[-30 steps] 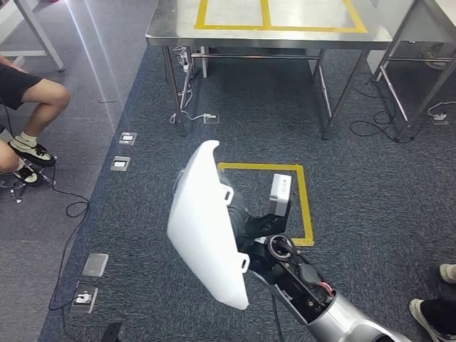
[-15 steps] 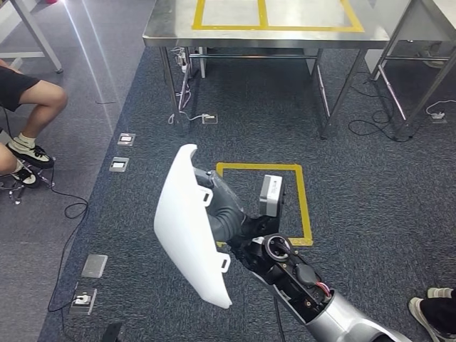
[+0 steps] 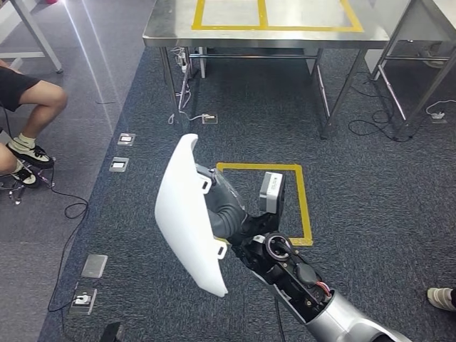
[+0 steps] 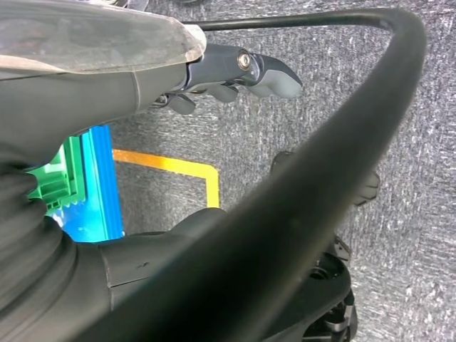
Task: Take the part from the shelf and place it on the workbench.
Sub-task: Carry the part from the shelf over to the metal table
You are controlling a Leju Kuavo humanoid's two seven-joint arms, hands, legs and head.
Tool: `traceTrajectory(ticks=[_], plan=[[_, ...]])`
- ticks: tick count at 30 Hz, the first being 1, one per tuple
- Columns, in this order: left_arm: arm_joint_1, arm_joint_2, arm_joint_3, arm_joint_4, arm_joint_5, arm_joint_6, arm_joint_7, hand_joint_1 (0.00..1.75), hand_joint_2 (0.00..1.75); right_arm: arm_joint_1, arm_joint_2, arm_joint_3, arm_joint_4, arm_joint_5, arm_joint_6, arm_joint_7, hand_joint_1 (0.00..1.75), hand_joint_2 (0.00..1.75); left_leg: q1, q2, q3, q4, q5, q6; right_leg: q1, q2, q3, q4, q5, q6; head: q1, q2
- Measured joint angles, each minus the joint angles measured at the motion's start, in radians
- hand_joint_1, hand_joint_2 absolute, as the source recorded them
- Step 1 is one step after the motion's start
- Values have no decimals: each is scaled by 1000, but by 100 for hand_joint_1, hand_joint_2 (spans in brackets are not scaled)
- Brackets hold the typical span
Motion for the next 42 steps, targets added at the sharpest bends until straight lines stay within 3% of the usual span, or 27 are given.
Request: traceTrajectory(ticks=[25, 29, 31, 34, 35, 36, 37, 39, 41, 42], plan=[[-1, -1, 16, 0, -3, -7, 0, 0, 175, 2, 0, -6, 0, 0, 0, 8, 175, 175, -1, 0, 0, 2, -1, 1, -1, 0, 1, -2, 1, 1, 0, 0], [0, 1, 18, 0, -3, -9, 0, 0, 175, 3, 0, -6, -1, 0, 0, 8, 175, 175, -1, -2, 15, -21, -6, 26, -6, 0, 6, 7, 13, 20, -4, 0], [-1, 1, 18, 0, -4, -9, 0, 0, 175, 2, 0, -7, -1, 0, 0, 8, 175, 175, 5, -2, 36, -36, -3, 35, -8, 9, -15, 65, -17, 24, 2, 0], [-2, 1, 18, 0, -4, -10, 0, 0, 175, 7, 0, -7, -1, 0, 0, 8, 175, 175, 4, -4, 44, -38, -4, 36, -12, 20, -115, 255, -108, 27, 16, 0], [-1, 2, 18, 0, -4, -10, 0, 0, 175, 11, -1, -7, -1, 0, -1, 8, 175, 175, 4, -5, 45, -38, -6, 34, -16, 20, -141, 293, -117, 29, 18, 0], [-1, 2, 18, 0, -4, -10, 0, 0, 175, 14, -1, -8, 0, 0, -2, 8, 175, 175, 5, -7, 48, -37, -8, 30, -20, 20, -149, 294, -105, 29, 19, 0], [0, 2, 18, 0, -4, -10, 0, 0, 175, 15, -1, -8, 0, 0, -2, 8, 175, 175, 7, -9, 52, -35, -13, 24, -26, 20, -136, 253, -72, 31, 21, 0], [0, 4, 18, 0, -5, -9, 1, 0, 175, 16, -2, -8, 0, 0, -2, 8, 175, 175, 12, -15, 61, -27, -25, 6, -36, 26, -86, 121, 0, 40, 26, 0], [-4, 7, 18, 1, -6, -8, 2, 0, 175, 18, -3, -8, 0, 1, -2, 8, 175, 175, 13, -19, 57, -14, -35, -11, -35, 34, -58, 46, 10, 32, 31, 0], [-4, 8, 18, 1, -7, -7, 3, 0, 175, 21, -4, -9, 0, 1, -2, 8, 175, 175, 14, -21, 53, -9, -36, -19, -30, 36, -57, 44, -1, 20, 28, 0]])
